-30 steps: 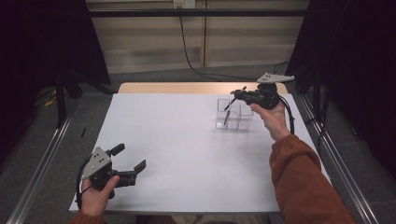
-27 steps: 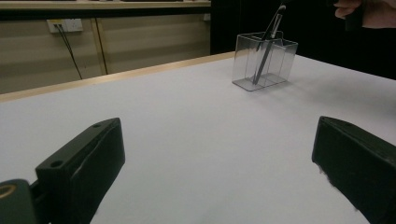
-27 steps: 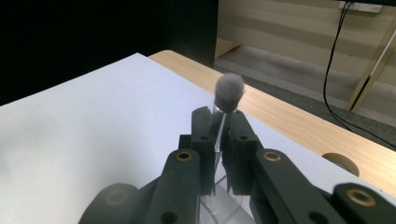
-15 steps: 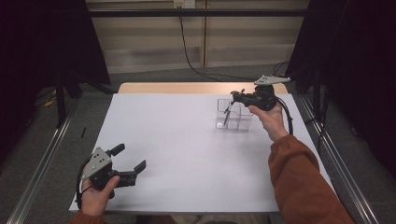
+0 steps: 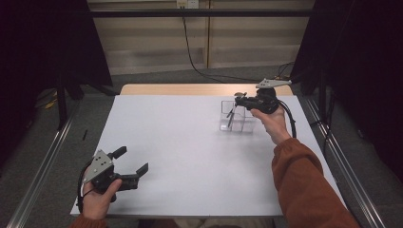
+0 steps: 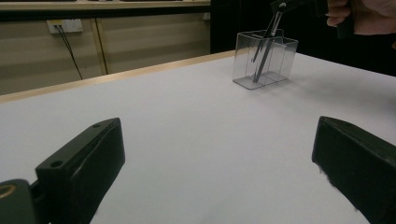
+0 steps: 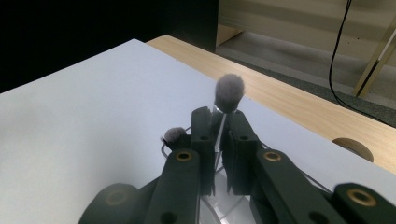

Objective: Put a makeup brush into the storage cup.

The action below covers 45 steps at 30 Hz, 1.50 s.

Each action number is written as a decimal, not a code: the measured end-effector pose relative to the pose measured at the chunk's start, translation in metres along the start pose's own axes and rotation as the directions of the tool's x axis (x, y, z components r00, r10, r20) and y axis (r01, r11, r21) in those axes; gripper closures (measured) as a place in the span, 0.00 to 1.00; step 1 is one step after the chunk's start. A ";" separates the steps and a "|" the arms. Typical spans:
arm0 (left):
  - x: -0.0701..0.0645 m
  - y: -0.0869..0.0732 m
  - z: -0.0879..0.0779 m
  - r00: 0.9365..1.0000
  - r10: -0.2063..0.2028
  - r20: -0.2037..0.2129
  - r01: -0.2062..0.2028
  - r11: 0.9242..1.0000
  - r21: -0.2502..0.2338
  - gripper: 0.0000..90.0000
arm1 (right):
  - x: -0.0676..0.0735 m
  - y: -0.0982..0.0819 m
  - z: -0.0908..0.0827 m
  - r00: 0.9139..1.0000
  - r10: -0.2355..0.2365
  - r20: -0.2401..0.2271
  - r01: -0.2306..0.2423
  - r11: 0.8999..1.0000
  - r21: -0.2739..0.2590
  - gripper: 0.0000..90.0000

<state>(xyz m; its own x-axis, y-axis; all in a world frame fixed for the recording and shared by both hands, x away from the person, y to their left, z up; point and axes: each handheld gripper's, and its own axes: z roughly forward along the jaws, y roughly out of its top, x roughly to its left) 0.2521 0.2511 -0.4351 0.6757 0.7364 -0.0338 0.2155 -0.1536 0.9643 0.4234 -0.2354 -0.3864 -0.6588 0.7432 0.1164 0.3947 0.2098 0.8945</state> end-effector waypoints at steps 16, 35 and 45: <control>0.000 0.000 0.000 1.000 0.000 0.002 0.000 1.000 0.001 0.03 | -0.002 -0.003 0.003 1.000 0.009 0.009 -0.009 1.000 -0.008 0.85; 0.001 0.000 0.002 1.000 -0.003 0.000 0.003 1.000 0.003 0.03 | 0.001 0.001 0.001 0.999 0.009 0.052 -0.006 0.998 -0.060 0.48; 0.002 0.000 0.005 1.000 -0.008 -0.004 0.008 1.000 0.009 0.03 | 0.001 0.001 -0.001 0.999 0.020 0.027 -0.018 0.995 -0.095 0.22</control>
<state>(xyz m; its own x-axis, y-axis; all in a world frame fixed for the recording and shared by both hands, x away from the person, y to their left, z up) 0.2570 0.2490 -0.4366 0.6709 0.7404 -0.0408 0.2273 -0.1530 0.9617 0.4225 -0.2357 -0.3851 -0.6335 0.7639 0.1230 0.3435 0.1352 0.9294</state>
